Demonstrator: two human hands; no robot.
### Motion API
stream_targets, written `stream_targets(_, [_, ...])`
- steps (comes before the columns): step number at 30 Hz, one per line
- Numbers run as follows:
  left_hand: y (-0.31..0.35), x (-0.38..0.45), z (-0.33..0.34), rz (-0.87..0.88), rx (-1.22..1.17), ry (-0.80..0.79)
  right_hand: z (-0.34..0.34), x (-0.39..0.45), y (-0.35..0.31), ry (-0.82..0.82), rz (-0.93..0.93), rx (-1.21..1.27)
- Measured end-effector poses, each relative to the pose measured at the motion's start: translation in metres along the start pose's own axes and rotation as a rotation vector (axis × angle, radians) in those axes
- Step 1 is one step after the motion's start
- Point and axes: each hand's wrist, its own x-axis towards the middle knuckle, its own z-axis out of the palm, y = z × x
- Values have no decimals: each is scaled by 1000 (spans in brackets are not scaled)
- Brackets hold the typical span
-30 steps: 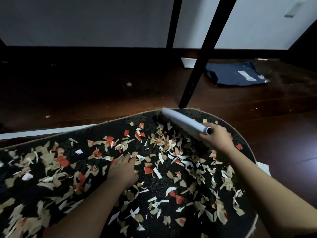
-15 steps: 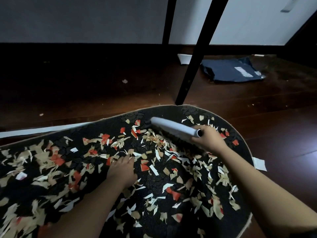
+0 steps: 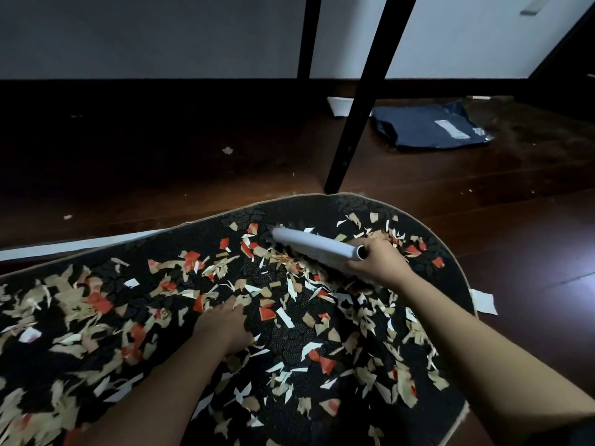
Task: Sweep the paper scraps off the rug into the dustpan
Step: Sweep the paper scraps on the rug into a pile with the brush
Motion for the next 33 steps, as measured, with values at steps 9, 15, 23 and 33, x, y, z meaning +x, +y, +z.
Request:
stream_targets(9, [2,3,-4,-11,1,-22,-16,8,8,271,156,40])
stream_targets(15, [0,3,-3,-13,17,-29,7,7,-6,28,54,-19])
stream_targets(23, [9,2,-26,-30,22,63,-16,-10,2,165,11,33])
stream_targets(33, [33,14,-23,34,26,-28,2,14,4,76,67,14])
